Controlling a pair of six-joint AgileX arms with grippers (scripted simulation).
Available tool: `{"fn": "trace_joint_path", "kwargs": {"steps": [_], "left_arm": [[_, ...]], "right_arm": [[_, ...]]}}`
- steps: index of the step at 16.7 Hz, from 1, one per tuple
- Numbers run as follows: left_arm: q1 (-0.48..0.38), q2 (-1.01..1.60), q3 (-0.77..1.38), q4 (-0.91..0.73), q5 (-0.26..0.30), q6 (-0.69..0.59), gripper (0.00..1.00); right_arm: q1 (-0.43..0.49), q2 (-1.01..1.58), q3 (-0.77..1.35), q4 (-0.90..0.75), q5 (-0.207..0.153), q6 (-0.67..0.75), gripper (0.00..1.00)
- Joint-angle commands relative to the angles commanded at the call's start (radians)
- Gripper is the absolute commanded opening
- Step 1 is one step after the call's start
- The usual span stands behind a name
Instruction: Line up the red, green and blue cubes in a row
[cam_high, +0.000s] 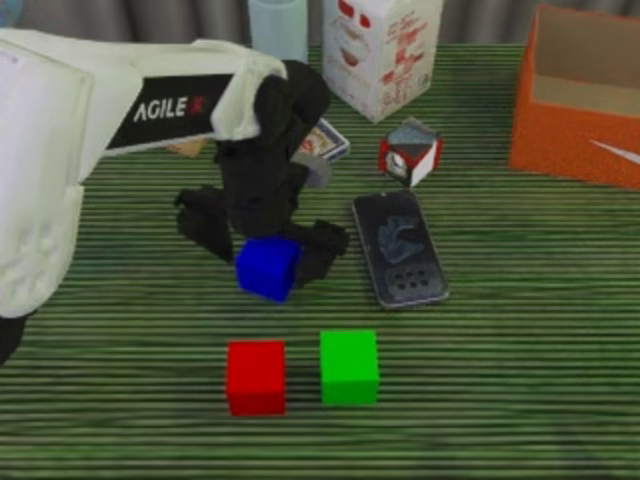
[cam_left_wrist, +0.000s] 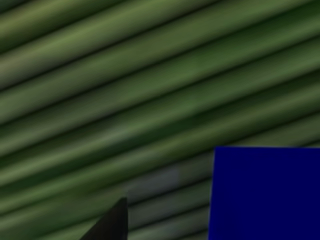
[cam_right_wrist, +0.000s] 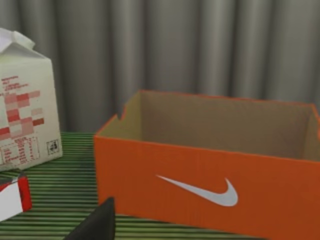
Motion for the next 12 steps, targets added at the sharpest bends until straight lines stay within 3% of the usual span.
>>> {"fn": "trace_joint_path", "kwargs": {"steps": [8, 12], "left_arm": [[0.0, 0.0, 0.0, 0.0, 0.0, 0.0, 0.02], [0.0, 0.0, 0.0, 0.0, 0.0, 0.0, 0.0]], "right_arm": [[0.0, 0.0, 0.0, 0.0, 0.0, 0.0, 1.0], [0.0, 0.0, 0.0, 0.0, 0.0, 0.0, 1.0]]}}
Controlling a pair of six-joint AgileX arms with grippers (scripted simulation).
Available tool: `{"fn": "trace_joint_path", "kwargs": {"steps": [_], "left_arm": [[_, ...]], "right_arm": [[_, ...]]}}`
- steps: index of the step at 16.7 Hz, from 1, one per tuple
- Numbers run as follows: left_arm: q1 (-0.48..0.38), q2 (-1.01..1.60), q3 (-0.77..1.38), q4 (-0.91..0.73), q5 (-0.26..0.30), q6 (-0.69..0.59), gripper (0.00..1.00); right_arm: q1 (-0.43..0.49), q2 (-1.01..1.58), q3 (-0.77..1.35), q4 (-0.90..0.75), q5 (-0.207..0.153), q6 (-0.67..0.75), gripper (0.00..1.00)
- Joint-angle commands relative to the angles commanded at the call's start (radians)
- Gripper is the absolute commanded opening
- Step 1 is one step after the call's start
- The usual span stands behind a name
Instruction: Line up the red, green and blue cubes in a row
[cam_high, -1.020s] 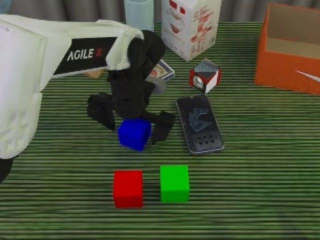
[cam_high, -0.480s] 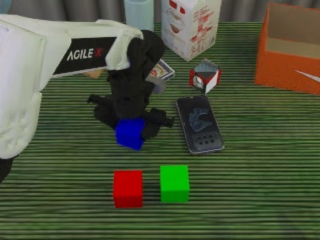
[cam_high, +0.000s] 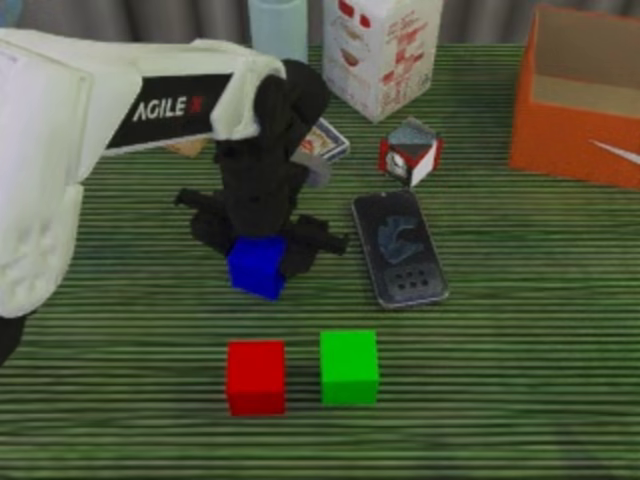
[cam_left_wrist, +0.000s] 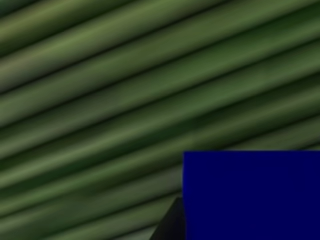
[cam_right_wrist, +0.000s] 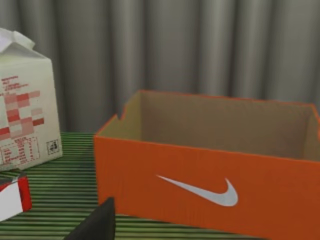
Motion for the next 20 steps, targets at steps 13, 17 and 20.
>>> {"fn": "trace_joint_path", "kwargs": {"steps": [13, 17, 20], "left_arm": [[0.013, -0.086, 0.148, -0.221, -0.003, 0.001, 0.0], [0.017, -0.098, 0.164, -0.241, -0.003, 0.001, 0.0], [0.002, -0.091, 0.169, -0.242, -0.004, -0.011, 0.0]], "right_arm": [[0.0, 0.0, 0.0, 0.0, 0.0, 0.0, 1.0], [0.0, 0.0, 0.0, 0.0, 0.0, 0.0, 1.0], [0.0, 0.0, 0.0, 0.0, 0.0, 0.0, 1.0]]}}
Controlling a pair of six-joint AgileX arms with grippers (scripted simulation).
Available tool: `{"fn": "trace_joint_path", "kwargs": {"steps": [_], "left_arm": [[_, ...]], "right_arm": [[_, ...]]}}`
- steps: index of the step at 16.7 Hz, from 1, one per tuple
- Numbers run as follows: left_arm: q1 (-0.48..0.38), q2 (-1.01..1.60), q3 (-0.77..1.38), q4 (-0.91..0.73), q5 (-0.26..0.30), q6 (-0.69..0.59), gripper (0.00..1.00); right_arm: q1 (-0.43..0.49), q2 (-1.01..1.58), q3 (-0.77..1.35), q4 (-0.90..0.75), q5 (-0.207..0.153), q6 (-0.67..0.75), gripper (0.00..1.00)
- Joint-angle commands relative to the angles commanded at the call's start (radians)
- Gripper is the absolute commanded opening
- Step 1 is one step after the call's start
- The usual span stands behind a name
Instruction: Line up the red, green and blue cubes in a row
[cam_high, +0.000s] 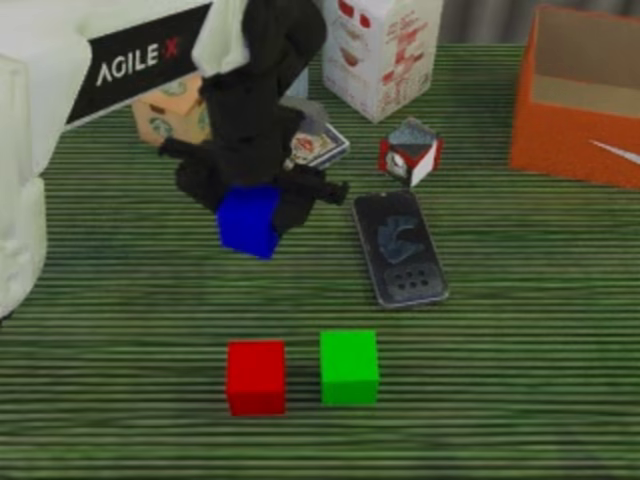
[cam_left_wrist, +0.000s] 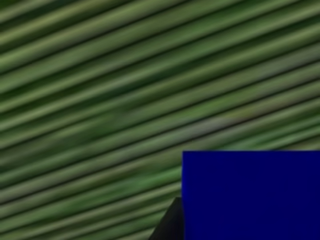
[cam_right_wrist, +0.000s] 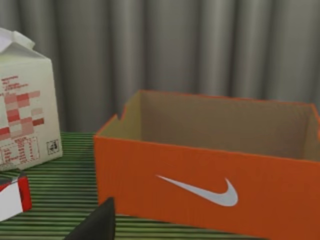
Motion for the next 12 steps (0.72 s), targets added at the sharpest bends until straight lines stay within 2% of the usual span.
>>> {"fn": "trace_joint_path", "kwargs": {"steps": [2, 5, 12], "left_arm": [[-0.035, 0.014, 0.027, -0.015, -0.001, -0.056, 0.0], [-0.123, 0.043, 0.086, -0.049, -0.004, -0.206, 0.0], [-0.373, 0.112, 0.235, -0.147, -0.007, -0.69, 0.0]], "right_arm": [[0.0, 0.0, 0.0, 0.0, 0.0, 0.0, 1.0], [0.0, 0.0, 0.0, 0.0, 0.0, 0.0, 1.0], [0.0, 0.0, 0.0, 0.0, 0.0, 0.0, 1.0]]}}
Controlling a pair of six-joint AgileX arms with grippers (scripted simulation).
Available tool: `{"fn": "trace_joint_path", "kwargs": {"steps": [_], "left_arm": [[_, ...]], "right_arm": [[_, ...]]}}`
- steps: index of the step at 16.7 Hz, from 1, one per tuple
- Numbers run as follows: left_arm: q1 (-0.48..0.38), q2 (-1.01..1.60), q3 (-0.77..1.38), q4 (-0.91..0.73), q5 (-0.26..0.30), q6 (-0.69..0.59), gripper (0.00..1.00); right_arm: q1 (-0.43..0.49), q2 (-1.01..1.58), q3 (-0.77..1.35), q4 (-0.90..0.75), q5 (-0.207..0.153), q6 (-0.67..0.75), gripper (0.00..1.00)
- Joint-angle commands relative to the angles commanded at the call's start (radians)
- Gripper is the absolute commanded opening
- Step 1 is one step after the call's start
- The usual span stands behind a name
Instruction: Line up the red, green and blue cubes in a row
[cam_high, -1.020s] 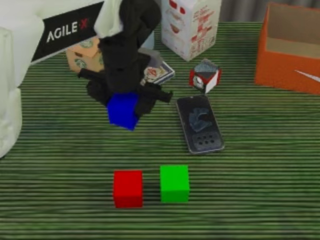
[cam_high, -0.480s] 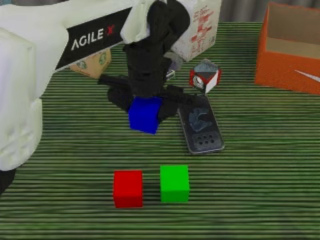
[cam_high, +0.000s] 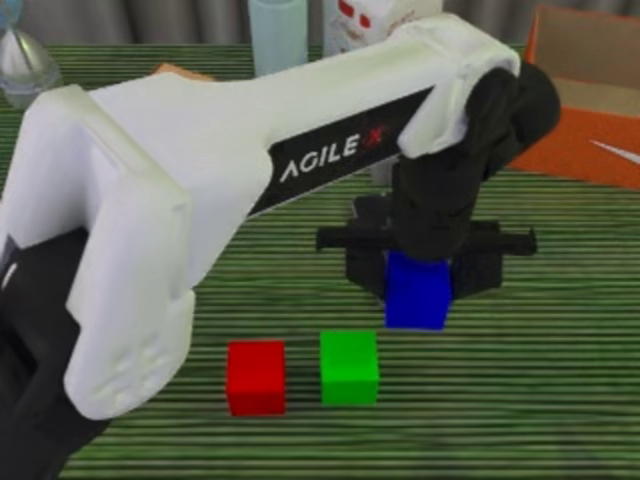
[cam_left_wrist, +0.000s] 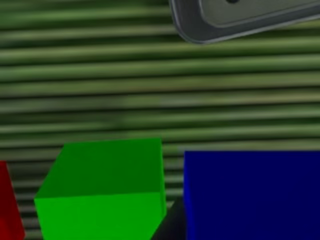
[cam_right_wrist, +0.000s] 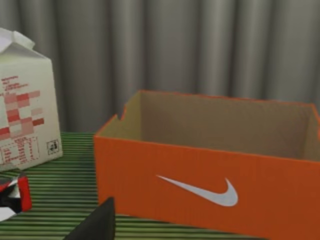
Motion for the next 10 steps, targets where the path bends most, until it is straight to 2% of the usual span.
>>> {"fn": "trace_joint_path", "kwargs": {"steps": [4, 10], "left_arm": [[-0.087, 0.008, 0.05, -0.024, -0.003, -0.147, 0.0], [-0.091, 0.006, 0.049, -0.02, -0.003, -0.156, 0.0]], "right_arm": [[0.0, 0.0, 0.0, 0.0, 0.0, 0.0, 1.0], [0.0, 0.0, 0.0, 0.0, 0.0, 0.0, 1.0]]}}
